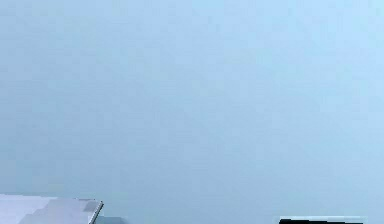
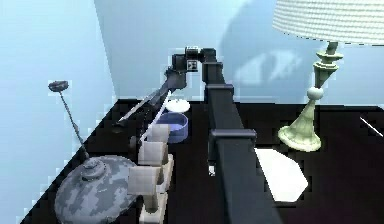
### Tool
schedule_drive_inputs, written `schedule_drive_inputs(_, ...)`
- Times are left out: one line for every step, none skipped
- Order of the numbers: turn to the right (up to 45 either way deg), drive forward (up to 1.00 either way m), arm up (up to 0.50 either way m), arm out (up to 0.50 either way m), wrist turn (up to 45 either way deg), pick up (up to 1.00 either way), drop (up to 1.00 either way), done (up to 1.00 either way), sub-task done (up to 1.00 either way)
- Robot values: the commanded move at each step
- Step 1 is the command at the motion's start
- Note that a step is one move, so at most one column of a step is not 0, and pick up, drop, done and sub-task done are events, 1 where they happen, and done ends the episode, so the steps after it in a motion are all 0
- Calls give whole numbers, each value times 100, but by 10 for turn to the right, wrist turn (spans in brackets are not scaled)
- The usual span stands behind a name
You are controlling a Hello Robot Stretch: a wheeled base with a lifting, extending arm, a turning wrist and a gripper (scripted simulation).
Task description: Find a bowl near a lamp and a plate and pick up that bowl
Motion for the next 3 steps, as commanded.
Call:
schedule_drive_inputs(0, 0, 0, 0, 450, 0, 0, 0, 0)
schedule_drive_inputs(0, 0, 0, 0, 450, 0, 0, 0, 0)
schedule_drive_inputs(0, 0, 0, 0, 330, 0, 0, 0, 0)
